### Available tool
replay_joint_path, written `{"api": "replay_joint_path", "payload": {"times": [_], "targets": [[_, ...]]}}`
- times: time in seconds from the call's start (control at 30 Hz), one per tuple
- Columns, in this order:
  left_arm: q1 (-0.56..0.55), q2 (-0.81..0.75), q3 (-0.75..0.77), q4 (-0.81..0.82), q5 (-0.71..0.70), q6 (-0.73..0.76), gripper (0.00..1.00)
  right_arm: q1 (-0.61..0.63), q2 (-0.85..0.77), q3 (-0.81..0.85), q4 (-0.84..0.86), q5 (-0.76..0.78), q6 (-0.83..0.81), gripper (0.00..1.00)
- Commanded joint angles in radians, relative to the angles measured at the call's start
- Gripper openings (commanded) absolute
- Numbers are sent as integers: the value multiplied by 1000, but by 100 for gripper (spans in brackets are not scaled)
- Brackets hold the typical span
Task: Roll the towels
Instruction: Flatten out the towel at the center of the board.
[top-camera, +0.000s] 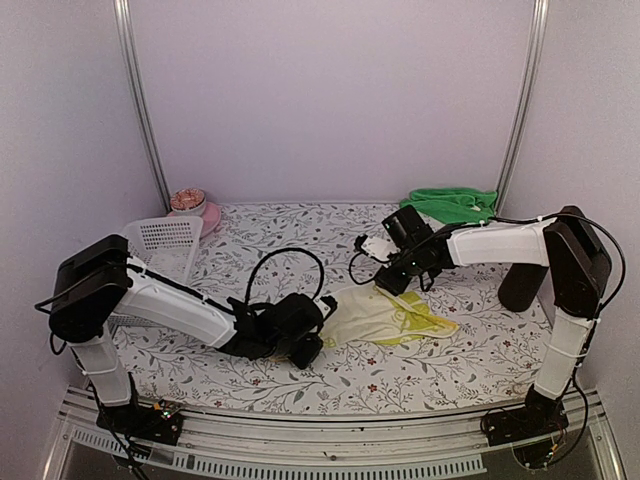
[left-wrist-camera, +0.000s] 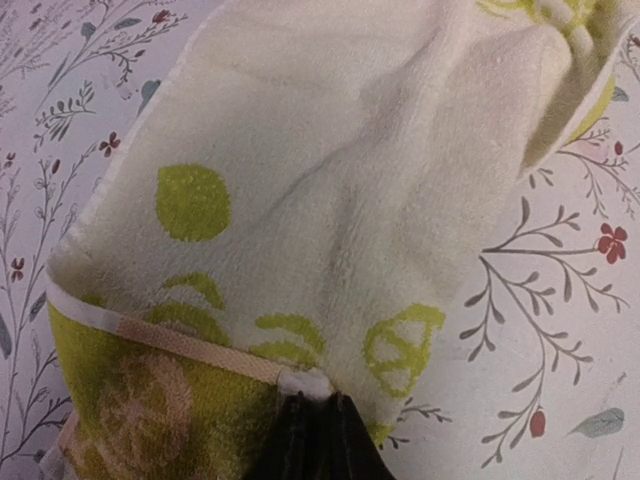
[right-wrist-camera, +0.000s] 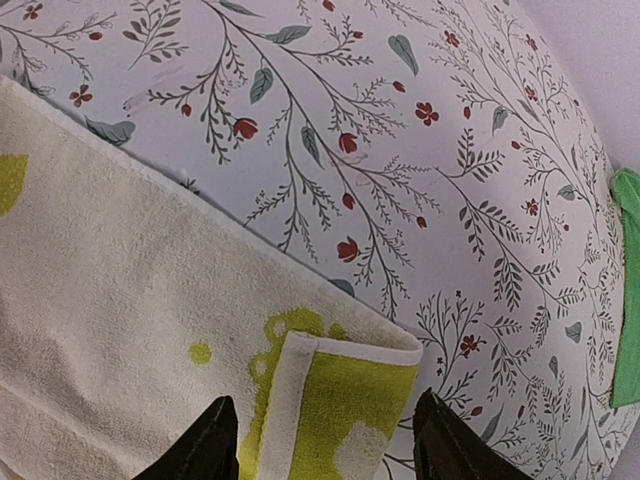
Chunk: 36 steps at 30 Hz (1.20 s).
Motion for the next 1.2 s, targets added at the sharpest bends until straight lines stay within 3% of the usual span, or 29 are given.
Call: {"api": "replay_joint_path", "payload": {"times": [0.0, 0.07, 0.47, 0.8, 1.0, 1.17], "targets": [[7, 14, -6, 7, 15, -9, 6, -3, 17, -8, 27, -16, 17, 62], [6, 14, -6, 6, 13, -12, 0, 0, 26, -4, 28, -9, 17, 62], [7, -144, -84, 58, -145, -102, 0, 8, 94, 31, 33, 47, 27, 63], [5, -167, -133, 101, -138, -128, 0, 27, 161, 67, 55, 129, 41, 58], [5, -158, -142, 114, -135, -135, 0, 46, 193, 58, 73, 184, 24, 40], [6, -162, -149, 118, -143, -141, 0, 47, 184, 51, 78, 184, 16, 11]]}}
